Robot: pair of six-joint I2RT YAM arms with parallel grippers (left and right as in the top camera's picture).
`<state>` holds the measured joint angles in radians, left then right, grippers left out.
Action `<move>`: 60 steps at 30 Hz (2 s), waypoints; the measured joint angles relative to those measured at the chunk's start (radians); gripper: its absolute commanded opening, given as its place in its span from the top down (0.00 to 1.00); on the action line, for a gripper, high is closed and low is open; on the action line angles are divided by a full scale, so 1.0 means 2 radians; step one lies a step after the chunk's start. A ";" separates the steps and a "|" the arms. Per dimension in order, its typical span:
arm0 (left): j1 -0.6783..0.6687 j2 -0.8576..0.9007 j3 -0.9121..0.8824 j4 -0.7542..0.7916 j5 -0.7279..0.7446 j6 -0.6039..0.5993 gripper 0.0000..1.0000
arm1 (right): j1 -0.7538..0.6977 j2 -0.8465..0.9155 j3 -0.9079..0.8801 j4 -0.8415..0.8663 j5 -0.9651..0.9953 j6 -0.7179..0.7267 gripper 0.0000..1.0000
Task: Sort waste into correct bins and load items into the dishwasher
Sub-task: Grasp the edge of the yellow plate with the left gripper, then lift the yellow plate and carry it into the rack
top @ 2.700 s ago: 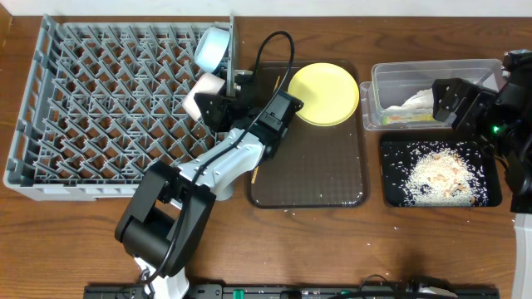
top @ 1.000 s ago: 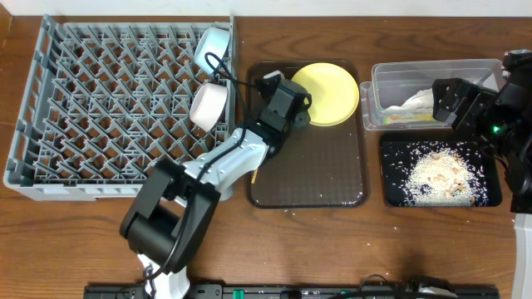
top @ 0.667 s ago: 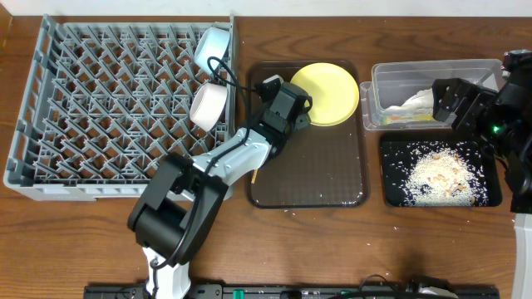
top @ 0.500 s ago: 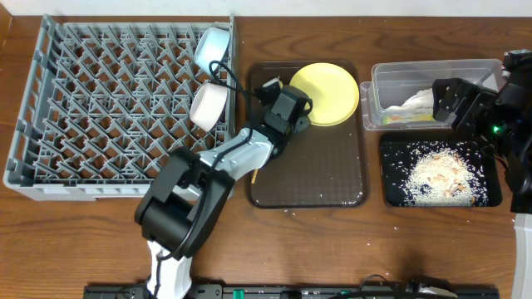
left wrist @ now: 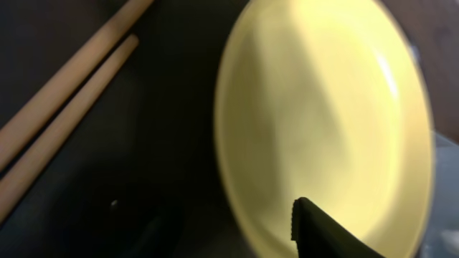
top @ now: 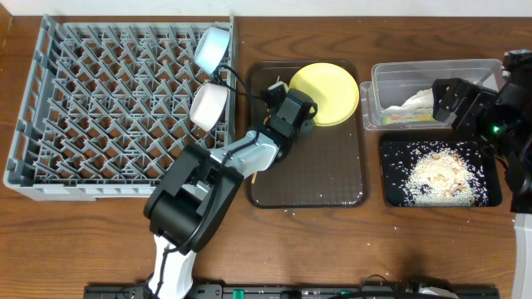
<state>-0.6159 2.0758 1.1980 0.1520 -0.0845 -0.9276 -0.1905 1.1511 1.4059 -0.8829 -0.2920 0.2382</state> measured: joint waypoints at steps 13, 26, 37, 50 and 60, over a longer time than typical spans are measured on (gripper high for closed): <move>-0.001 0.006 0.001 0.012 0.002 -0.010 0.75 | 0.000 0.000 0.000 0.000 0.000 0.000 0.01; 0.001 0.007 0.001 0.005 0.006 0.000 0.93 | 0.000 0.000 0.000 0.000 0.000 0.000 0.01; 0.022 -0.008 0.002 -0.030 0.011 0.052 0.92 | 0.000 0.000 0.000 0.000 0.000 0.000 0.01; 0.029 -0.213 0.002 -0.089 -0.027 0.224 0.93 | 0.000 0.000 0.000 0.000 0.000 0.000 0.01; 0.056 -0.307 0.002 -0.097 -0.180 0.384 0.93 | 0.000 0.000 0.000 0.000 0.000 0.000 0.01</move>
<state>-0.5037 1.4620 1.2015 -0.0414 -0.4446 -0.1596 -0.1905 1.1511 1.4059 -0.8829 -0.2920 0.2382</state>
